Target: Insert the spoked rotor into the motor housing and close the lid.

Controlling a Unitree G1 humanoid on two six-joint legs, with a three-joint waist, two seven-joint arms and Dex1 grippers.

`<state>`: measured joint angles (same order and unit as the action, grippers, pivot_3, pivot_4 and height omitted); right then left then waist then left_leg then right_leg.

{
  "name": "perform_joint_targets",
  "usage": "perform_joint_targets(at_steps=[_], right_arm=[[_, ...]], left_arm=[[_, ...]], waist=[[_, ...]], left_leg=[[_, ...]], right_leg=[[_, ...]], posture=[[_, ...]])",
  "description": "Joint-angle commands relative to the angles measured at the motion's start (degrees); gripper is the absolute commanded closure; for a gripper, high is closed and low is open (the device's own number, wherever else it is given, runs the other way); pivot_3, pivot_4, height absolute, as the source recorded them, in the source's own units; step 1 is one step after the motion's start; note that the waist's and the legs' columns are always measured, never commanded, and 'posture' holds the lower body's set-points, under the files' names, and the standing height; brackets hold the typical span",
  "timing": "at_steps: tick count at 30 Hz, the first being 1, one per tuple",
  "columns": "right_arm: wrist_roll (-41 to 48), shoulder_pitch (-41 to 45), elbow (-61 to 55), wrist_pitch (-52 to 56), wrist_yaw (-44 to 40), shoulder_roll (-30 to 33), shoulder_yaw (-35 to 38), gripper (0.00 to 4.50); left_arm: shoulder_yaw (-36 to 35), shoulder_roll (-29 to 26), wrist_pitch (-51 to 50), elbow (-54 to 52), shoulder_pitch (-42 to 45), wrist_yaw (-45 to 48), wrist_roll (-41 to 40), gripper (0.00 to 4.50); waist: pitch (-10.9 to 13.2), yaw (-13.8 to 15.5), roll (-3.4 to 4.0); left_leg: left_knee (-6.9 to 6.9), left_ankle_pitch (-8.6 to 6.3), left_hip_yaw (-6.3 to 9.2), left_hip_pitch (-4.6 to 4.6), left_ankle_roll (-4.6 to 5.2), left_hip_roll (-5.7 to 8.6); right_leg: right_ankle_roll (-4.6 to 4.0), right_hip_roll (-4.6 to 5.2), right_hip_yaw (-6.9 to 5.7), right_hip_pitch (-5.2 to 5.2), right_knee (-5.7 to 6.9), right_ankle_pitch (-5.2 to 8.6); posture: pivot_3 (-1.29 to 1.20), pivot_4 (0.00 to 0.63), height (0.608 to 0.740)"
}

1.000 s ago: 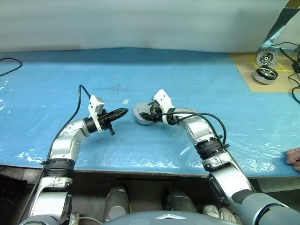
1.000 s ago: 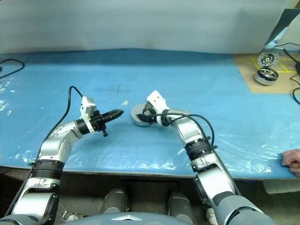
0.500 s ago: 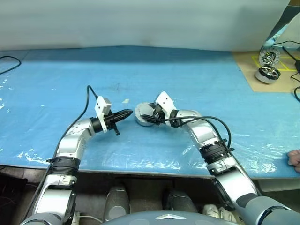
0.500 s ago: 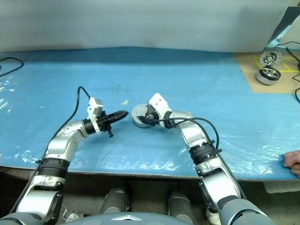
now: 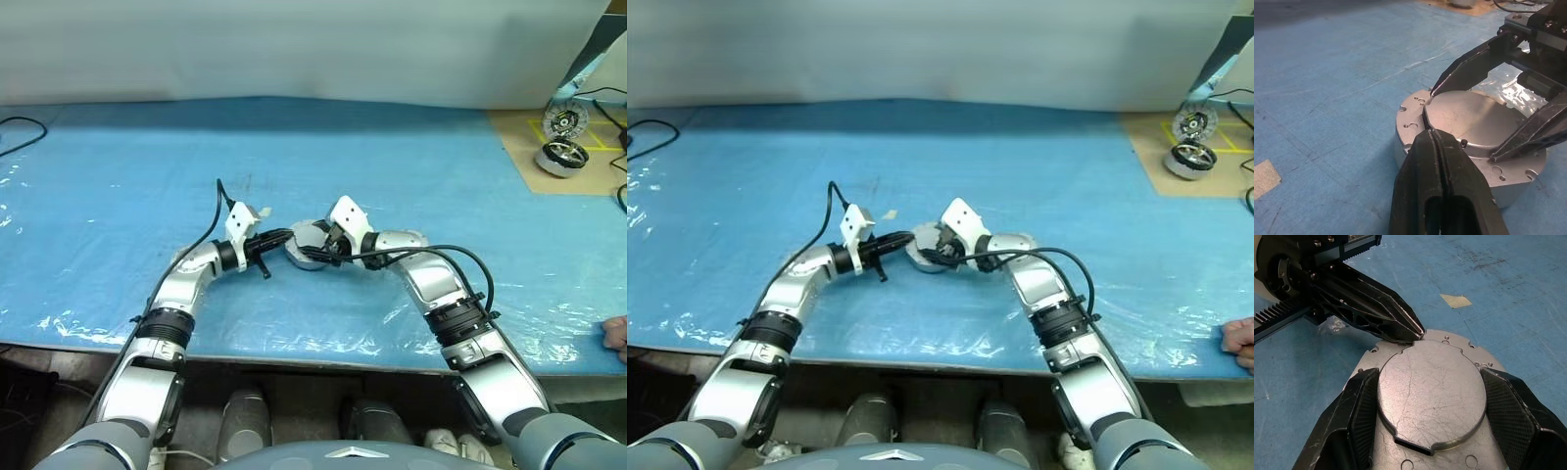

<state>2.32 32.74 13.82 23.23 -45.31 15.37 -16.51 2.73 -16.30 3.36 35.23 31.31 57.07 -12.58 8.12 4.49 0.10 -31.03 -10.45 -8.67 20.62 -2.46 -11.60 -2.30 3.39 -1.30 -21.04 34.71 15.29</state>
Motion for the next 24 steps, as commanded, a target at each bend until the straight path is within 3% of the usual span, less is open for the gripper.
perform_joint_targets(at_steps=[1, 4, 9, 20, 24], right_arm=[[-1.37, -3.73, 2.67, 3.8, -0.39, 1.16, -2.19, 1.56], [-1.19, -3.94, 2.26, 3.51, -0.24, 1.17, -1.94, 1.56], [-1.8, -4.29, 1.7, -0.15, 1.48, 0.74, -1.5, 0.02], [2.5, -2.35, -1.18, -3.47, 0.97, -0.37, 3.29, 0.02], [6.01, -1.61, -5.42, -0.2, -1.33, 0.14, 4.74, 0.02]], left_arm=[[2.2, 0.19, -0.57, 0.16, -0.89, 3.26, 0.76, 4.46], [2.96, -0.37, -0.59, -0.05, -1.33, 4.62, 1.46, 4.46], [3.35, -0.56, -0.26, 0.22, -1.22, 5.51, 2.03, 4.46], [3.5, -1.24, -0.56, -1.74, -1.64, 6.37, 1.82, 4.46], [3.44, -1.36, -1.19, -2.73, -2.27, 6.41, 1.62, 4.46]], waist=[[0.0, 0.06, 0.0], [0.0, 0.11, 0.0], [0.0, 0.31, 0.0], [0.04, 0.44, 0.01], [0.12, 0.54, 0.02]], left_leg=[[0.0, 0.0, 0.0, 0.0, 0.0, 0.0], [0.02, 0.0, -0.01, 0.01, 0.0, 0.0], [0.04, 0.0, -0.01, -0.03, 0.0, 0.01], [0.03, 0.0, -0.02, 0.11, 0.01, 0.0], [0.03, 0.0, -0.03, 0.36, 0.01, 0.01]], right_leg=[[0.0, 0.0, 0.0, 0.0, 0.0, 0.0], [0.0, 0.0, 0.0, -0.02, -0.01, 0.01], [-0.01, 0.02, 0.0, 0.01, -0.01, 0.02], [-0.17, 0.05, 0.06, -0.18, -0.03, 0.13], [0.02, 0.03, 0.02, -0.36, -0.02, 0.02]], posture=[[0.0, 0.15, 0.74], [0.0, 0.15, 0.74], [0.0, 0.15, 0.74], [0.0, 0.15, 0.74], [0.0, 0.15, 0.74]])
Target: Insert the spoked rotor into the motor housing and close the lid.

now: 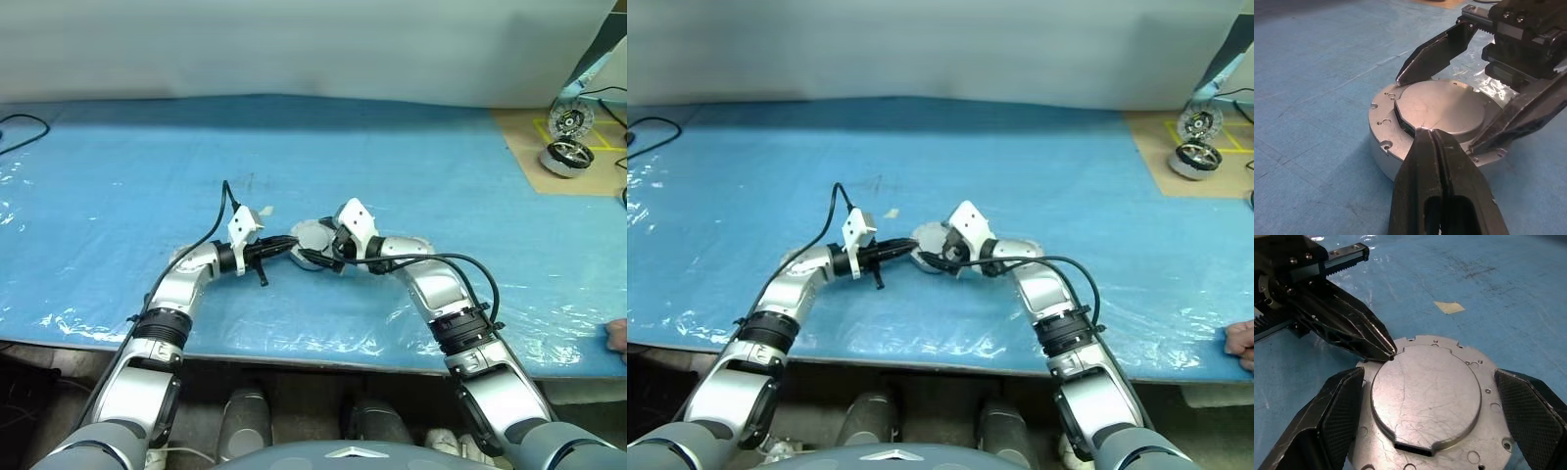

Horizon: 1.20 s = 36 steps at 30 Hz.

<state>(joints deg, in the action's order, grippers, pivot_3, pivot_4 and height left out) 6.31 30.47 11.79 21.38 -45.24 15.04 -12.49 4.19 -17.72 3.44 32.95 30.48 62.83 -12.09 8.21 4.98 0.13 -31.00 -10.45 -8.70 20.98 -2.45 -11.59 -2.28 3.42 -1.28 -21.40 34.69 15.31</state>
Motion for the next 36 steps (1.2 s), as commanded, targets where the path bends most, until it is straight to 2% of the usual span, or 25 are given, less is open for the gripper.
perform_joint_targets(at_steps=[1, 6, 12, 15, 19, 22, 28, 36], right_arm=[[2.4, 0.78, -4.19, 2.05, -1.64, 0.66, 0.87, 0.02], [5.64, 1.33, -7.2, 5.4, -2.18, 0.85, 3.13, 0.02], [18.38, 0.5, -11.02, 17.48, -2.71, 0.58, 12.21, 0.02], [20.3, -0.15, -10.94, 20.39, -0.84, 0.79, 14.24, 0.02], [25.62, -1.16, -6.06, 29.76, 2.49, 1.52, 20.97, 0.02], [28.57, -5.05, -6.51, 34.48, 1.15, 2.11, 21.2, 0.02], [28.79, -6.45, -4.52, 34.13, 3.27, 0.24, 21.47, 0.02], [27.0, -2.27, -1.09, 29.19, 6.88, -4.06, 20.32, 0.02]], left_arm=[[1.94, 0.05, -1.43, -0.7, -1.57, 0.66, 1.07, 4.46], [1.85, 0.03, -2.02, -1.53, -1.92, 0.62, 1.0, 4.46], [1.78, -0.09, -2.91, -2.6, -2.17, 1.36, 0.51, 4.46], [2.02, -0.12, -3.25, -3.32, -2.44, 2.06, 0.36, 4.46], [1.94, -0.11, -3.58, -3.77, -2.46, 1.96, 0.29, 4.46], [1.79, -0.67, -3.17, -3.1, -1.87, 2.01, 0.54, 4.46], [1.27, -1.65, -2.69, -1.9, -0.66, 2.12, 0.6, 4.46], [1.35, -2.15, -2.69, -1.55, -0.24, 2.27, 0.66, 4.46]], waist=[[0.07, 0.11, 0.0], [0.25, 0.25, -0.03], [0.35, 0.46, -0.06], [0.35, 0.47, -0.06], [0.35, 0.55, -0.05], [0.35, 0.64, -0.06], [0.41, 0.35, 0.04], [0.41, 0.38, 0.04]], left_leg=[[0.0, 0.0, 0.0, 0.03, 0.0, 0.0], [0.0, 0.0, 0.0, 0.15, -0.01, -0.04], [0.0, 0.0, 0.0, 0.15, -0.01, -0.03], [0.01, 0.0, 0.0, 0.14, -0.01, -0.04], [0.0, 0.0, -0.01, 0.14, -0.01, -0.02], [0.01, 0.01, -0.06, 0.15, -0.02, -0.03], [-0.02, 0.01, -0.05, 0.12, -0.02, -0.08], [-0.03, 0.01, -0.07, 0.16, -0.02, -0.07]], right_leg=[[0.0, -0.01, -0.01, -0.03, 0.0, 0.0], [0.02, -0.06, -0.05, -0.15, 0.02, -0.01], [0.02, -0.05, -0.06, -0.14, 0.02, -0.01], [0.02, -0.06, -0.07, -0.14, 0.02, -0.01], [0.02, -0.05, -0.07, -0.13, 0.03, -0.01], [0.01, -0.06, -0.07, -0.12, 0.01, -0.01], [0.0, -0.1, -0.09, -0.2, 0.07, -0.02], [-0.01, -0.08, -0.09, -0.22, 0.08, -0.01]], posture=[[0.0, 0.15, 0.74], [0.0, 0.15, 0.74], [0.0, 0.15, 0.74], [0.0, 0.15, 0.74], [0.0, 0.15, 0.74], [0.0, 0.15, 0.74], [0.0, 0.15, 0.74], [0.0, 0.15, 0.74]])
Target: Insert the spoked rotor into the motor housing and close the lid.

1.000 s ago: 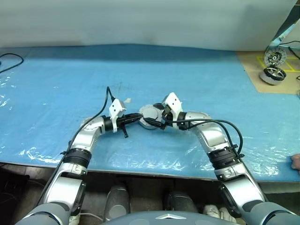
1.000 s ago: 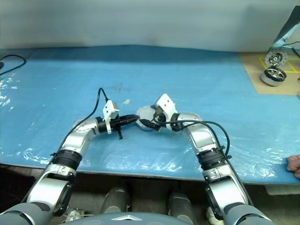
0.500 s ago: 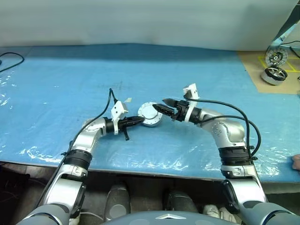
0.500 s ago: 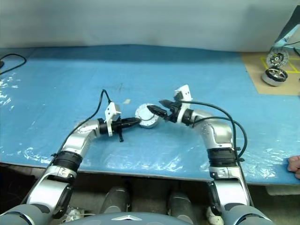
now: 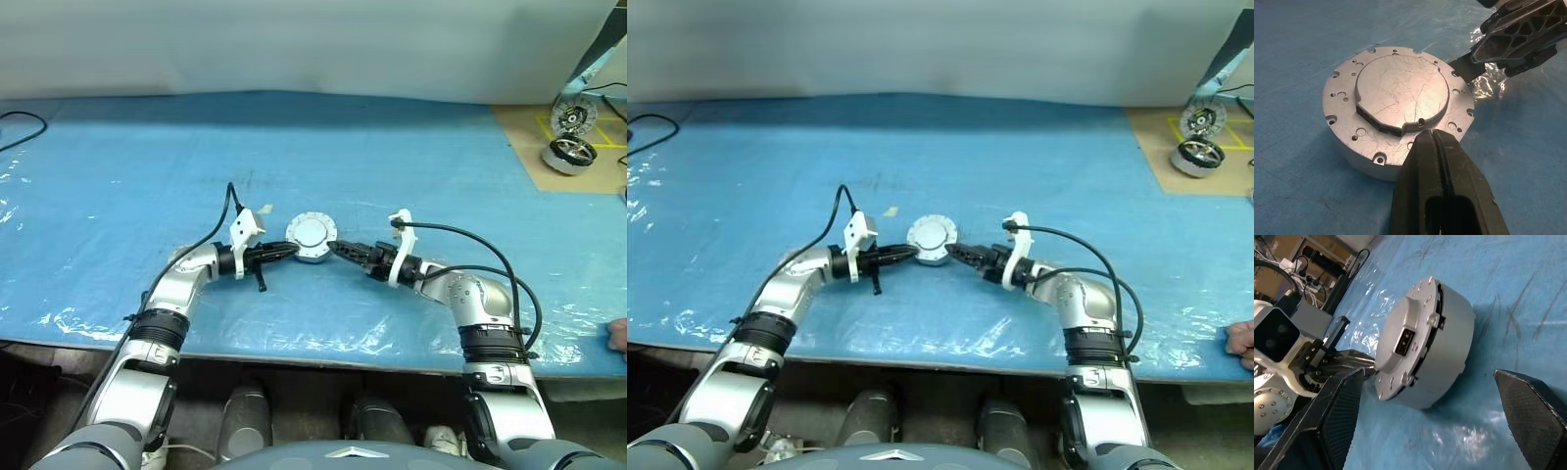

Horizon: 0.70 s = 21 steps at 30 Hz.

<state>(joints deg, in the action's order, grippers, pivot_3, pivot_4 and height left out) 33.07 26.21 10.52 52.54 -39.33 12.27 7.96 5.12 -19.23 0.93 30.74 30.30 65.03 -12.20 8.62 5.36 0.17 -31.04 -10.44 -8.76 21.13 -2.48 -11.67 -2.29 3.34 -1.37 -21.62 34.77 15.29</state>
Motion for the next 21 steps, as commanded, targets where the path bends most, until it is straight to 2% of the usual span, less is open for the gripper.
perform_joint_targets(at_steps=[1, 6, 9, 13, 15, 21], right_arm=[[0.32, 2.35, 0.84, -2.19, 1.33, -1.8, 0.04, 0.02], [-1.18, 1.76, 0.61, -4.04, -0.03, -2.56, -3.69, 0.02], [-0.46, 1.9, 0.79, -4.35, -0.11, -2.85, -3.3, 0.56], [0.89, 2.62, 0.84, -4.15, -0.41, -3.16, -2.16, 1.95], [0.74, 2.69, 0.24, -4.06, -0.68, -3.22, -2.84, 2.23], [0.68, 3.27, 0.91, -4.25, -0.26, -3.95, -3.01, 2.23]], left_arm=[[0.49, -0.68, -0.13, 0.69, -0.05, 0.1, 0.81, 4.46], [0.51, -0.75, -0.11, 0.73, 0.18, 0.0, 0.81, 4.46], [0.48, -0.9, 0.08, 0.89, 0.25, 0.03, 0.85, 4.46], [0.45, -1.02, 0.13, 0.94, 0.14, -0.08, 0.85, 4.46], [0.46, -0.99, 0.14, 0.78, -0.07, -0.11, 0.9, 4.46], [0.2, -1.0, 0.02, 0.72, -0.01, -0.14, 0.73, 4.46]], waist=[[0.0, -0.01, 0.0], [0.0, 0.04, 0.0], [0.0, 0.04, -0.01], [0.01, 0.03, -0.01], [0.01, 0.07, -0.01], [0.01, 0.07, -0.01]], left_leg=[[0.0, 0.0, 0.0, 0.0, 0.0, 0.0], [0.02, 0.0, -0.02, 0.09, -0.01, 0.0], [0.01, 0.0, -0.02, 0.13, -0.01, 0.0], [0.01, 0.0, -0.02, 0.14, -0.01, 0.0], [0.01, 0.0, -0.02, 0.14, -0.01, 0.0], [0.0, 0.0, -0.02, 0.16, -0.01, 0.0]], right_leg=[[0.0, 0.0, 0.0, -0.01, 0.0, 0.0], [0.0, 0.0, -0.03, -0.05, -0.01, 0.0], [0.0, 0.0, -0.04, -0.1, 0.0, 0.0], [0.01, 0.0, -0.04, -0.14, 0.03, -0.01], [0.01, 0.0, -0.04, -0.14, 0.03, -0.01], [0.01, -0.01, -0.04, -0.14, 0.03, -0.01]], posture=[[0.0, 0.15, 0.74], [0.0, 0.15, 0.74], [0.0, 0.15, 0.74], [0.0, 0.15, 0.74], [0.0, 0.15, 0.74], [0.0, 0.15, 0.74]])
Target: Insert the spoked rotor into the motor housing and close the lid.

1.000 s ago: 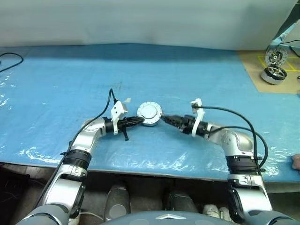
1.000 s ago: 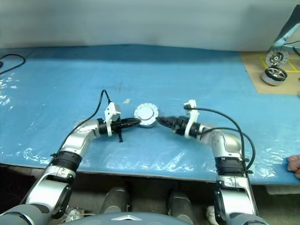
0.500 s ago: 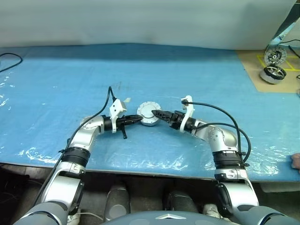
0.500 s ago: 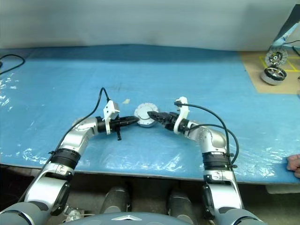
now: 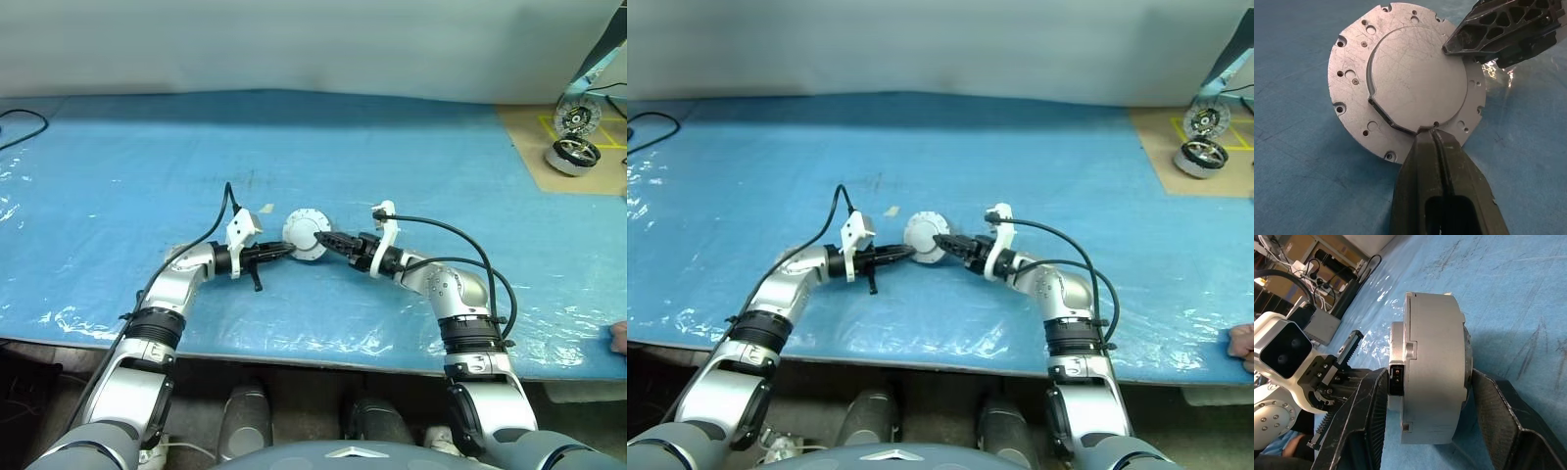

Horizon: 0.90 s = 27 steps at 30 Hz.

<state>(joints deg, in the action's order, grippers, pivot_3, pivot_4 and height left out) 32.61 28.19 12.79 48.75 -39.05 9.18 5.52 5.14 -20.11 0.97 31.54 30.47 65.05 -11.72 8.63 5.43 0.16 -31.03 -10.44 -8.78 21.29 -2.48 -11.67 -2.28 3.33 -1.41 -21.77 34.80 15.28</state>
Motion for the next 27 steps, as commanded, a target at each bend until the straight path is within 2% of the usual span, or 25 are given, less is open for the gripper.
perform_joint_targets(at_steps=[1, 6, 11, 19, 27], right_arm=[[1.32, 1.36, -1.25, -0.27, -0.58, -0.98, -0.49, 2.23], [3.58, 2.2, -0.99, 1.3, 0.04, -1.99, 1.87, 2.23], [2.19, 2.91, 1.44, 2.25, 2.49, -2.53, 2.18, 2.23], [4.48, 1.4, 2.81, 5.99, 5.24, -4.19, 5.22, 2.23], [12.57, 1.12, 3.28, 12.11, 12.4, -7.53, 15.2, 2.23]], left_arm=[[0.11, -0.15, -0.03, -0.05, -0.08, -0.11, 0.19, 4.46], [-0.78, 0.05, -0.28, 0.84, 0.93, 0.09, -0.66, 4.46], [-3.81, 0.46, -3.58, -2.45, 0.75, 1.41, -5.39, 4.46], [-8.66, -3.88, -18.22, -16.53, -3.61, 3.98, -16.48, 4.46], [-18.74, -5.03, -34.23, -22.31, -4.81, -3.13, -29.97, 4.46]], waist=[[0.0, -0.01, 0.0], [0.0, -0.01, 0.0], [0.0, -0.07, 0.0], [0.01, -0.15, -0.01], [0.01, -0.08, -0.01]], left_leg=[[0.0, 0.0, 0.0, 0.0, 0.0, 0.0], [0.0, 0.0, 0.0, 0.0, 0.0, 0.0], [-0.07, 0.0, -0.02, 0.27, 0.0, 0.0], [-0.17, 0.01, -0.05, 0.6, -0.01, 0.0], [-0.26, 0.01, -0.17, 0.53, -0.01, -0.08]], right_leg=[[0.0, 0.0, 0.0, 0.0, 0.0, 0.0], [0.0, 0.0, 0.0, -0.01, 0.01, 0.0], [0.0, -0.01, 0.0, -0.29, 0.09, -0.01], [-0.02, -0.16, -0.06, -0.58, 0.19, -0.02], [-0.05, -0.14, -0.05, -0.54, 0.27, -0.03]], posture=[[0.0, 0.15, 0.74], [0.0, 0.15, 0.74], [0.0, 0.15, 0.74], [0.0, 0.15, 0.74], [0.0, 0.15, 0.74]])
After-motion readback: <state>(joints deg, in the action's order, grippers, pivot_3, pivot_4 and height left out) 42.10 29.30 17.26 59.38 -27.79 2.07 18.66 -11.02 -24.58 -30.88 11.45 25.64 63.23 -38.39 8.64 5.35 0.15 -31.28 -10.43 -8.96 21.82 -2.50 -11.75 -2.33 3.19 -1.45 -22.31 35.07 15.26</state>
